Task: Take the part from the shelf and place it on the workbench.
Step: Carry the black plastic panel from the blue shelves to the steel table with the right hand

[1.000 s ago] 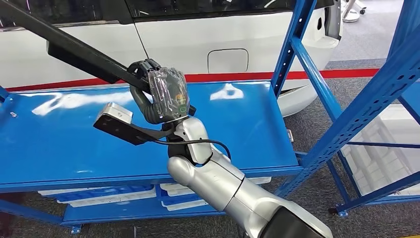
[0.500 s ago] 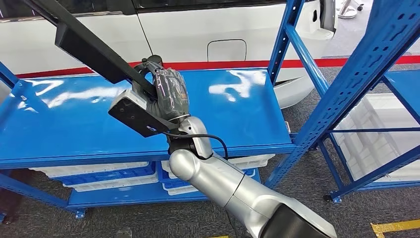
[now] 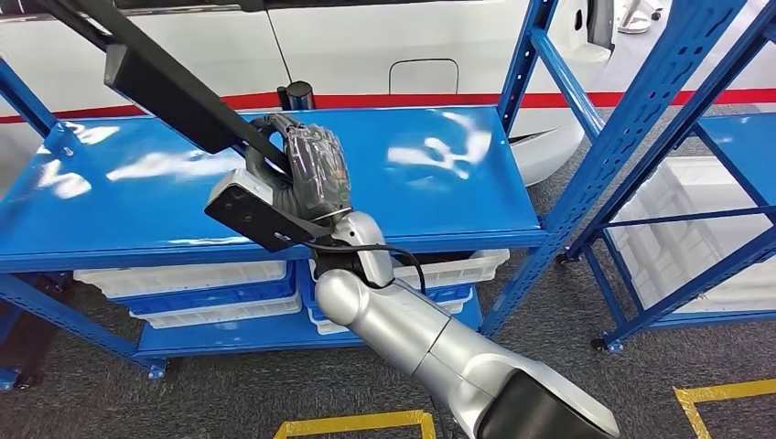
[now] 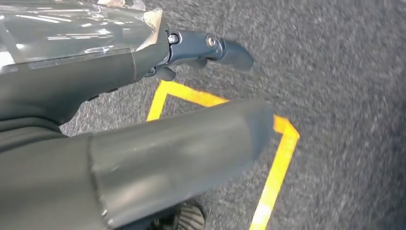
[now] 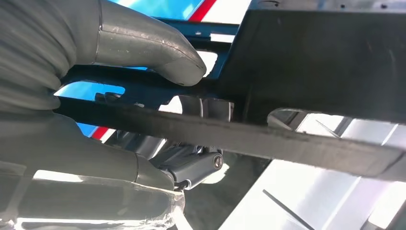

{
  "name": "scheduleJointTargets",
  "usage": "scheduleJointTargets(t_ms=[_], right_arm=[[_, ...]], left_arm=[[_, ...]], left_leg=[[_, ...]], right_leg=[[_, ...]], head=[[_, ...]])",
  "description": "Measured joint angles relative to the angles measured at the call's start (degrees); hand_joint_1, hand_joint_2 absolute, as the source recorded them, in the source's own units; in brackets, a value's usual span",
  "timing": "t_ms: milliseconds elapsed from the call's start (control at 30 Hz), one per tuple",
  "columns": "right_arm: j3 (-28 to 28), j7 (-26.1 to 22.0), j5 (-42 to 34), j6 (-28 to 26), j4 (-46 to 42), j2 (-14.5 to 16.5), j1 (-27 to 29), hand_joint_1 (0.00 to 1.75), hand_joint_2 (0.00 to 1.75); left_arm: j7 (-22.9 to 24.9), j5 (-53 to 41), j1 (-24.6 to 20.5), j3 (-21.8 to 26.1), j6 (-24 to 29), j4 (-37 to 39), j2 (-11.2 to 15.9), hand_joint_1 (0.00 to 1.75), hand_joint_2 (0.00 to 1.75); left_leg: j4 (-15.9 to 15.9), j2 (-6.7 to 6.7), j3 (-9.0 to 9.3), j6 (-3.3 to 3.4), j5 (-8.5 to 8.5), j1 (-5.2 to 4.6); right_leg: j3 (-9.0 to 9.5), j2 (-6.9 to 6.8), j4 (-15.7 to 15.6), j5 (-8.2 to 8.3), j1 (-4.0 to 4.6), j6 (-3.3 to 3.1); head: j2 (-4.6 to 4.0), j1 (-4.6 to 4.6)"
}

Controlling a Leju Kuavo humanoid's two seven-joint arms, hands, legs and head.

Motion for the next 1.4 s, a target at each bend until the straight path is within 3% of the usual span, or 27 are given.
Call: scheduleJointTargets(t_ms=[67,133,167,200,233,333,433,500,567,600,633,667,733,767,800,867,900,967,1033,1100,1133,1200,1267,1300,1333,1367,1400], right_arm=[[-0.9,-0.4,-0.5,0.0,0.2,0.0,0.0,1.75,1.75],[-1.6,-0.8,-0.8,0.0,0.4,0.0,0.0,1.75,1.75],[-2.0,-1.2,-0.9,0.0,0.4,0.0,0.1,1.75,1.75],[-2.5,-1.6,-1.1,0.0,0.5,0.0,0.3,1.75,1.75],[-3.0,-2.2,-1.2,0.0,0.6,0.0,0.5,1.75,1.75],[-4.3,-3.4,-1.2,0.0,0.8,0.0,0.9,1.75,1.75],[-4.6,-3.7,-1.1,0.0,0.8,0.0,0.9,1.75,1.75],[-5.2,-4.2,-1.0,0.0,0.8,0.1,0.9,1.75,1.75],[-7.1,-5.6,-0.5,0.0,1.0,0.1,1.4,1.75,1.75],[-8.2,-6.4,0.0,0.0,1.1,0.1,1.8,1.75,1.75],[-9.3,-7.2,0.7,0.0,1.2,0.1,2.3,1.75,1.75],[-10.0,-7.8,1.6,0.0,1.3,0.1,2.7,1.75,1.75],[-11.5,-8.5,4.2,0.0,1.3,0.1,3.7,1.75,1.75],[-12.3,-8.8,5.6,0.0,1.3,0.1,4.4,1.75,1.75],[-13.0,-8.9,6.8,0.0,1.3,0.1,5.1,1.75,1.75],[-14.6,-9.2,8.9,0.1,0.6,0.1,6.8,1.75,1.75],[-15.6,-9.4,9.9,0.2,-0.1,0.1,7.7,1.75,1.75],[-17.7,-9.9,11.1,1.1,-2.3,0.1,9.4,1.75,1.75],[-20.0,-10.3,11.4,2.9,-4.9,0.1,11.2,1.75,1.75],[-22.4,-10.3,11.9,5.2,-7.3,0.0,13.1,1.75,1.75],[-23.5,-10.2,12.3,6.3,-8.2,-0.1,14.0,1.75,1.75],[-25.6,-10.2,12.4,8.1,-10.0,-0.1,15.6,1.75,1.75],[-27.6,-10.4,11.6,9.7,-11.8,-0.1,17.0,1.75,1.75],[-28.6,-10.6,10.9,10.5,-12.7,-0.2,17.8,1.75,1.75],[-29.6,-10.9,10.0,11.2,-13.5,-0.2,18.6,1.75,1.75],[-30.7,-11.1,9.2,11.8,-14.2,-0.2,19.3,1.75,1.75],[-31.7,-11.4,8.5,12.1,-14.9,-0.1,20.1,1.75,1.75]], left_arm=[[-0.4,0.5,0.2,0.3,0.0,0.0,0.3,0.00,0.00],[-0.7,0.6,0.3,0.7,0.0,0.0,0.4,0.00,0.00],[-0.9,0.6,0.4,0.8,0.0,0.0,0.5,0.00,0.00],[-0.9,0.6,0.4,1.0,0.0,0.0,0.6,0.00,0.00],[-1.0,0.6,0.4,1.0,0.1,0.0,0.7,0.00,0.00],[-1.1,0.5,0.5,1.1,0.2,0.0,0.7,0.00,0.00],[-1.1,0.5,0.5,1.1,0.2,0.0,0.7,0.00,0.00],[-1.1,0.5,0.5,1.1,0.3,0.0,0.7,0.00,0.00],[-1.2,0.5,0.5,1.2,0.4,0.0,0.6,0.00,0.00],[-1.2,0.4,0.6,1.2,0.5,0.0,0.6,0.00,0.00],[-1.2,0.4,0.6,1.2,0.5,0.0,0.6,0.00,0.00],[-1.2,0.4,0.6,1.2,0.4,0.1,0.6,0.00,0.00],[-1.2,0.3,0.6,1.2,0.2,0.1,0.7,0.00,0.00],[-1.2,0.3,0.5,1.2,0.2,0.1,0.8,0.00,0.00],[-1.2,0.3,0.5,1.2,0.1,0.1,0.9,0.00,0.00],[-1.4,0.3,0.4,1.3,-0.1,0.0,1.0,0.00,0.00],[-1.6,0.3,0.3,1.3,-0.4,0.0,1.1,0.00,0.00],[-2.0,0.2,-0.1,1.3,-0.9,-0.1,1.0,0.00,0.00],[-2.5,0.0,-0.5,1.2,-1.5,-0.1,1.0,0.00,0.00],[-3.1,-0.2,-0.6,1.2,-2.3,-0.1,0.9,0.00,0.00],[-3.3,-0.3,-0.7,1.2,-2.8,-0.1,0.9,0.00,0.00],[-3.6,-0.6,-0.9,1.3,-3.4,-0.1,0.8,0.00,0.00],[-3.7,-1.0,-1.1,1.2,-3.8,-0.1,0.6,0.00,0.00],[-3.7,-1.3,-1.2,1.2,-3.9,-0.1,0.5,0.00,0.00],[-3.7,-1.6,-1.2,1.2,-4.0,-0.1,0.5,0.00,0.00],[-3.6,-1.8,-1.2,1.2,-4.2,-0.1,0.5,0.00,0.00],[-3.7,-2.1,-1.3,1.1,-4.4,-0.2,0.4,0.00,0.00]], left_leg=[[-0.1,0.40,-1.44,1.48,1.33,-0.12],[0.0,0.58,-3.18,2.19,2.67,-0.54],[0.0,0.66,-4.05,2.35,3.35,-0.78],[0.0,0.72,-4.86,2.45,3.99,-1.05],[0.0,0.76,-5.59,2.51,4.60,-1.30],[0.0,0.75,-6.92,2.54,5.78,-1.80],[0.0,0.73,-7.13,2.53,6.00,-1.90],[0.1,0.68,-7.43,2.46,6.40,-2.04],[-0.1,0.79,-8.02,1.86,7.84,-2.11],[0.0,0.70,-8.48,1.36,7.88,-2.09],[0.8,0.60,-9.04,0.81,6.86,-1.88],[2.7,0.38,-9.75,0.35,4.41,-1.70],[9.5,0.22,-11.46,-0.53,-1.62,-1.10],[13.2,0.23,-12.09,-0.90,-3.24,-0.79],[15.7,0.24,-12.14,-1.26,-3.24,-0.46],[15.5,0.24,-9.68,-1.98,-0.20,0.23],[12.7,0.23,-7.01,-2.39,1.07,0.61],[5.1,-0.07,-1.26,-2.79,0.21,0.88],[1.0,-0.43,1.03,-2.04,-1.61,0.56],[0.7,-0.25,0.15,-0.43,-1.03,0.34],[0.7,-0.08,-0.48,0.38,-0.38,0.28],[0.6,0.21,-2.04,1.70,1.18,0.16],[0.6,0.25,-3.98,2.23,2.69,-0.26],[0.7,0.29,-4.89,2.35,3.41,-0.48],[0.7,0.32,-5.74,2.41,4.09,-0.71],[0.7,0.34,-6.57,2.44,4.78,-0.93],[0.7,0.32,-7.33,2.43,5.46,-1.13]], right_leg=[[-2.07,0.07,4.1,-3.72,-0.12,-0.49],[-4.49,0.10,12.3,-8.78,-0.04,-1.03],[-5.06,0.11,16.0,-10.13,0.02,-0.93],[-4.78,0.10,17.9,-10.26,0.11,-0.66],[-3.46,0.10,17.5,-9.44,0.25,-0.40],[1.53,0.10,11.8,-6.85,0.70,-0.35],[2.95,0.10,9.8,-6.59,0.87,-0.62],[6.14,0.05,5.5,-7.08,1.34,-1.48],[9.17,-0.07,-0.3,-7.44,1.75,-2.68],[9.76,-0.17,-2.0,-7.19,1.69,-3.15],[9.23,-0.24,-2.7,-6.41,1.46,-3.56],[8.61,-0.30,-2.8,-5.56,1.17,-3.90],[7.04,-0.36,-2.8,-4.07,1.01,-4.20],[6.14,-0.39,-2.7,-3.36,0.94,-4.09],[5.19,-0.42,-2.6,-2.66,0.81,-3.89],[3.21,-0.46,-2.0,-1.50,0.37,-3.23],[2.28,-0.46,-1.5,-1.05,0.17,-2.83],[0.78,-0.47,-0.4,-0.46,0.12,-2.02],[0.06,-0.56,0.0,0.38,0.26,-1.09],[-0.38,-0.56,-0.2,1.14,0.08,-0.18],[-0.99,-0.47,0.4,0.35,-0.03,-0.12],[-3.02,-0.26,5.0,-4.14,-0.12,-0.74],[-5.02,-0.15,13.2,-8.91,-0.03,-1.11],[-5.29,-0.12,16.4,-9.82,0.01,-0.90],[-4.62,-0.11,17.7,-9.53,0.09,-0.55],[-2.85,-0.11,16.7,-8.57,0.23,-0.31],[-0.05,-0.11,13.6,-7.63,0.50,-0.40]], head=[[0.00,0.37],[0.00,0.74],[0.00,0.81],[0.00,0.82],[0.00,0.85],[0.02,0.93],[0.01,0.94],[0.00,0.91],[0.00,0.83],[0.00,0.85],[0.00,0.78],[0.01,0.63],[0.01,0.32],[0.01,0.23],[0.00,0.25],[0.00,0.22],[0.00,0.18],[0.00,-0.11],[0.00,-0.19],[0.00,-0.05],[0.00,0.05],[0.00,0.45],[0.00,0.85],[0.00,0.95],[0.00,0.97],[0.00,1.01],[0.01,1.03]])
